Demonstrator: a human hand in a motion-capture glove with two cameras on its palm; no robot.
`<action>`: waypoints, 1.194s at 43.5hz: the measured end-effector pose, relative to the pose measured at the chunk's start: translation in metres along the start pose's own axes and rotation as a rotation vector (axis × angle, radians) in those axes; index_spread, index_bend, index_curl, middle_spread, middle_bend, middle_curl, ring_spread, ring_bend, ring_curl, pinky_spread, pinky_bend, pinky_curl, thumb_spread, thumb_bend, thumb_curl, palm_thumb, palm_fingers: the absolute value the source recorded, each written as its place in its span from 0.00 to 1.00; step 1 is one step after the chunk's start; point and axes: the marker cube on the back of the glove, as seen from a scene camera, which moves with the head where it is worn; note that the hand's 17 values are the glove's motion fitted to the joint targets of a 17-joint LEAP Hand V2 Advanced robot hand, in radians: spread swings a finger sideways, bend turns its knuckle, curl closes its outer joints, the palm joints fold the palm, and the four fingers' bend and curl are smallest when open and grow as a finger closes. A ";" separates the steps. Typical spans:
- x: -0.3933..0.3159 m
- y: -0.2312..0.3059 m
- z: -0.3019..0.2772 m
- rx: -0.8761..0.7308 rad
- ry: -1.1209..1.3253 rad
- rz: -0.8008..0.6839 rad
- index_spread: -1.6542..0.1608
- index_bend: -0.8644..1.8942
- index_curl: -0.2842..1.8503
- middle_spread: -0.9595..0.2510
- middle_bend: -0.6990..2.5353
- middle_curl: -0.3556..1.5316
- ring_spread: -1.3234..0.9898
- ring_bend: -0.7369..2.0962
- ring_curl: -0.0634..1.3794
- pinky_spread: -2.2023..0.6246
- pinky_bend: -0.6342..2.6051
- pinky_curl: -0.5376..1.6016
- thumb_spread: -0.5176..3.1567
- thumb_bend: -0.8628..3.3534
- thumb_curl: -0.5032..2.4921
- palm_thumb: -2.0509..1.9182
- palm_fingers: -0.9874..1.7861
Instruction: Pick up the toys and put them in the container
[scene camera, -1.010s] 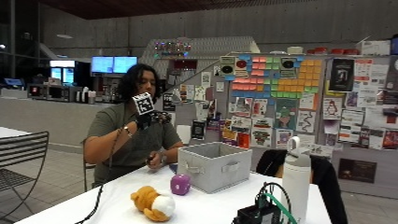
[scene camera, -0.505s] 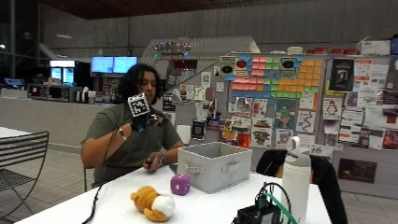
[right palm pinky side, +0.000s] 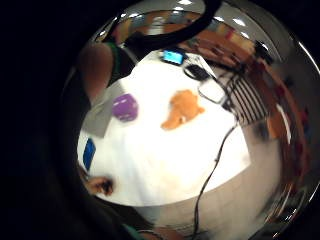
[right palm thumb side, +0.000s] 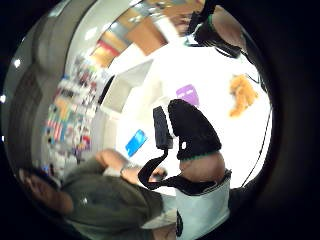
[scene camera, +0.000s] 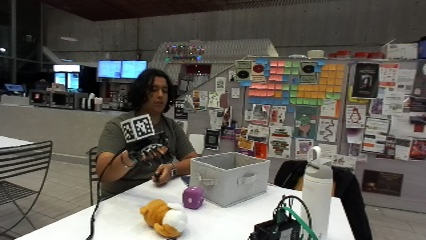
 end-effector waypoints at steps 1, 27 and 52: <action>0.008 -0.007 0.007 0.002 0.011 0.046 0.68 0.38 0.25 0.64 0.29 0.32 0.44 0.47 0.17 0.77 0.35 0.38 0.53 0.20 0.24 0.52 0.55; 0.107 -0.103 0.175 0.129 0.403 0.540 0.72 0.24 0.12 0.63 0.40 0.40 0.44 0.68 0.28 0.70 0.53 0.43 0.48 0.20 0.25 0.51 0.57; -0.165 0.056 -0.079 0.434 -0.440 -0.190 0.75 0.38 0.15 0.57 0.64 0.58 0.44 0.85 0.46 0.63 0.59 0.51 0.52 0.25 0.30 0.62 0.76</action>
